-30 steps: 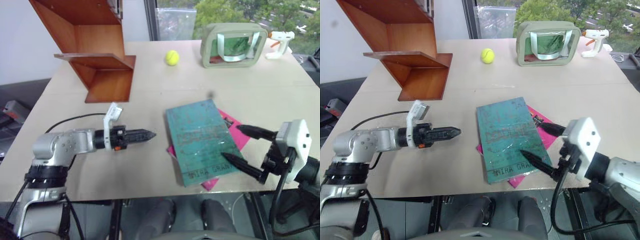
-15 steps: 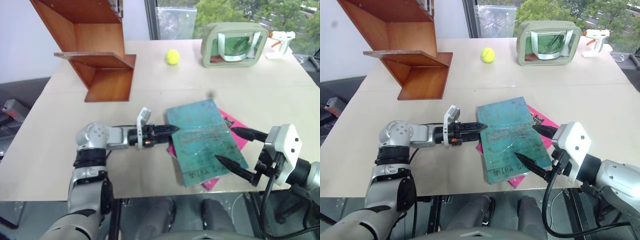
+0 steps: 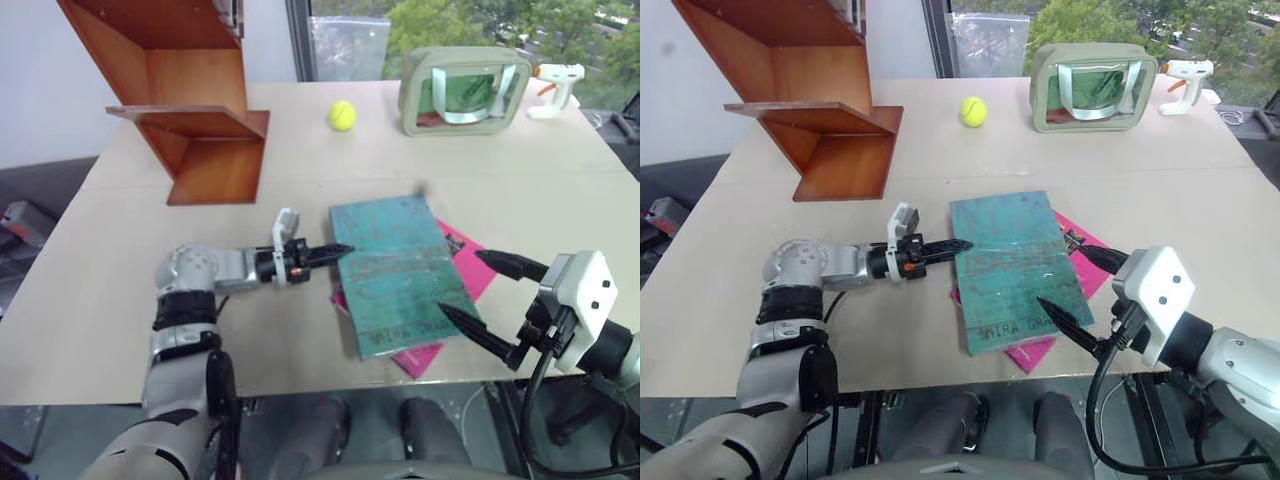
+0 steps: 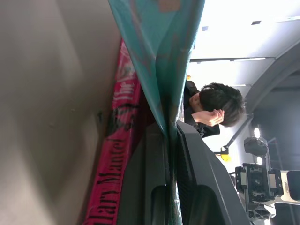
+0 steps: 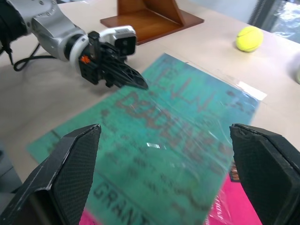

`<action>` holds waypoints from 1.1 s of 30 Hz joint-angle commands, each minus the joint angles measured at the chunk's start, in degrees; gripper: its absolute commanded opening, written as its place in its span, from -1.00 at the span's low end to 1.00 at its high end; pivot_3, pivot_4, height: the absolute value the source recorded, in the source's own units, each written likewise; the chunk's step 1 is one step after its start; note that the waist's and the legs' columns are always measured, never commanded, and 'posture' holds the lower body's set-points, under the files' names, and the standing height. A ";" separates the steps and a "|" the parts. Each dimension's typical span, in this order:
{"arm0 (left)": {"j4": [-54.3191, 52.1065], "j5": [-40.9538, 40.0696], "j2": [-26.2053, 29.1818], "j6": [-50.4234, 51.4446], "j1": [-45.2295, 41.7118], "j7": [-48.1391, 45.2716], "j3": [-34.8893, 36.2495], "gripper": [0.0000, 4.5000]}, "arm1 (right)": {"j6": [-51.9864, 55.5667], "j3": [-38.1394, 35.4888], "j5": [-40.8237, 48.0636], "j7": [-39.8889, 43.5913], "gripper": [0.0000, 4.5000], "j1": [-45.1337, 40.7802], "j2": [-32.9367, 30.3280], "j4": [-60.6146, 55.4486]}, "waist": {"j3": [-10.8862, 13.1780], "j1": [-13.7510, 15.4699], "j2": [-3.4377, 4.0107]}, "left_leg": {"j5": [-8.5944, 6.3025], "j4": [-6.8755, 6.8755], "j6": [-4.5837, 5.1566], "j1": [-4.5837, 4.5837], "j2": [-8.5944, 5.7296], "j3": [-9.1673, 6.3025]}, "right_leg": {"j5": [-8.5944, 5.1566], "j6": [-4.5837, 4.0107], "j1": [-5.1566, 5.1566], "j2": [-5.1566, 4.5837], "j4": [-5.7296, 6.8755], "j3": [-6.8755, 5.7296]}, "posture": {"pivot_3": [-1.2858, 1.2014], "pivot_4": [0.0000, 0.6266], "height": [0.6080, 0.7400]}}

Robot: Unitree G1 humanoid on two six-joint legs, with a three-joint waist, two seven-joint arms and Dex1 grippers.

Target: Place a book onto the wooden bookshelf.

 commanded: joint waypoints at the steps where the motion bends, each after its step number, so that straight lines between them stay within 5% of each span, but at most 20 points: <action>1: -0.87 2.70 3.32 -2.95 0.26 -2.88 -3.91 -0.82 | -1.71 0.60 -0.39 -1.10 1.00 -0.48 -0.43 -1.53 | -0.01 0.05 -0.02 | 0.00 0.00 0.00 0.00 0.00 0.00 | 0.00 0.00 0.00 0.00 0.01 0.00 | 0.03 -0.52 1.00; 8: 1.49 3.15 2.46 -4.44 -0.49 -5.01 -4.89 0.48 | -2.73 0.93 -1.08 -1.87 1.00 0.38 -0.54 -1.53 | 0.01 0.30 -0.04 | 0.01 0.00 0.01 -0.05 -0.02 -0.02 | 0.00 0.00 -0.02 -0.02 -0.01 -0.01 | 0.03 -0.52 1.00; 15: 2.98 2.82 -3.51 -4.67 -1.60 -3.77 -3.69 0.48 | -2.88 0.60 0.63 -2.33 1.00 0.06 -1.48 -1.53 | 0.01 0.46 -0.06 | 0.01 0.01 0.01 -0.06 -0.04 -0.01 | 0.00 0.00 0.00 -0.05 -0.02 -0.02 | 0.03 -0.52 1.00; 18: 3.62 2.46 -4.21 -3.35 -1.68 -3.47 -2.71 0.07 | -3.45 0.99 1.27 -2.41 1.00 0.51 -2.33 -1.53 | 0.01 0.21 -0.06 | 0.02 0.01 0.01 -0.06 -0.02 -0.01 | 0.00 0.00 0.00 -0.04 -0.01 -0.01 | 0.03 -0.52 1.00; 23: 3.73 2.05 -4.68 -2.22 -1.47 -3.54 -1.84 -0.94 | -5.22 1.62 2.56 -3.41 1.00 1.45 -4.09 -1.53 | 0.01 0.23 -0.08 | 0.02 0.02 0.02 -0.05 -0.03 -0.01 | 0.00 0.00 0.00 -0.04 -0.01 -0.02 | 0.03 -0.52 1.00; 33: 4.01 0.48 -0.02 -1.24 -5.61 -5.64 1.16 -0.97 | -8.80 -1.89 3.05 -2.74 1.00 5.37 -5.67 -1.53 | 0.05 0.15 -0.14 | 0.03 0.02 0.02 -0.07 -0.02 -0.02 | 0.00 0.00 -0.01 -0.01 0.01 -0.01 | 0.03 -0.52 1.00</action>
